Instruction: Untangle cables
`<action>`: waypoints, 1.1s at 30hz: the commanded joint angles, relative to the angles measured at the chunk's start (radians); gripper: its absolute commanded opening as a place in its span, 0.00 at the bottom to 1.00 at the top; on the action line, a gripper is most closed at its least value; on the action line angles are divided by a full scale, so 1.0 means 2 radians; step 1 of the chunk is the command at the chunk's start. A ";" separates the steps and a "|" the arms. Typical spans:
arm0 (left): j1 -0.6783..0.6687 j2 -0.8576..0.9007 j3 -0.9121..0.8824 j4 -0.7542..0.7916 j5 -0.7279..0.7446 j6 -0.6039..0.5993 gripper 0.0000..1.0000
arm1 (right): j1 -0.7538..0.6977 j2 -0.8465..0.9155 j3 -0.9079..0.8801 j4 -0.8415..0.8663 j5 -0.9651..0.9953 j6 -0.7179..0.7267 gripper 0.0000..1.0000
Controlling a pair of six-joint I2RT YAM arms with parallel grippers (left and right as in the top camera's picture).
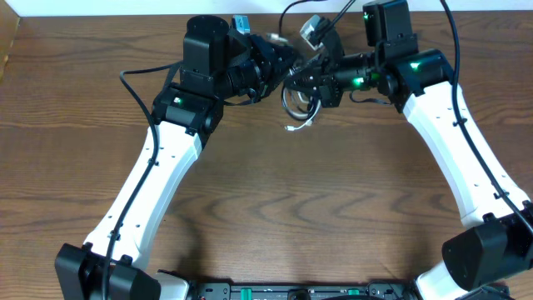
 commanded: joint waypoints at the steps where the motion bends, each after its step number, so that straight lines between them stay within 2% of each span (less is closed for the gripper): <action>1: 0.002 -0.010 0.006 0.002 -0.008 0.064 0.37 | -0.022 -0.004 0.001 0.009 -0.012 0.050 0.01; 2: 0.002 -0.010 0.006 -0.005 -0.008 0.115 0.49 | -0.035 -0.007 0.001 0.014 -0.027 0.066 0.01; 4: 0.002 -0.010 0.006 -0.018 -0.010 0.162 0.59 | -0.050 -0.010 0.001 0.016 -0.042 0.079 0.01; 5: 0.002 -0.010 0.006 -0.047 -0.026 0.199 0.60 | -0.066 -0.013 0.001 0.017 -0.060 0.091 0.01; 8: 0.002 -0.010 0.006 -0.090 -0.053 0.219 0.65 | -0.086 -0.013 0.001 0.015 -0.080 0.103 0.01; 12: 0.002 -0.010 0.006 -0.099 -0.052 0.249 0.66 | -0.094 -0.013 0.001 0.013 -0.077 0.109 0.01; 17: -0.002 -0.003 0.006 -0.100 -0.020 0.241 0.66 | -0.093 -0.013 0.001 0.009 -0.060 0.109 0.01; 21: -0.013 0.025 0.006 -0.097 0.014 0.182 0.66 | -0.093 -0.013 0.001 0.002 -0.048 0.109 0.01; 27: -0.027 0.085 0.006 0.018 0.101 0.106 0.66 | -0.093 -0.013 0.001 -0.008 -0.026 0.109 0.01; 29: -0.034 0.097 0.006 0.043 0.105 0.082 0.66 | -0.093 -0.013 0.001 -0.010 -0.026 0.109 0.01; 33: -0.046 0.112 0.006 0.053 0.105 0.077 0.66 | -0.093 -0.013 0.001 -0.008 -0.026 0.109 0.01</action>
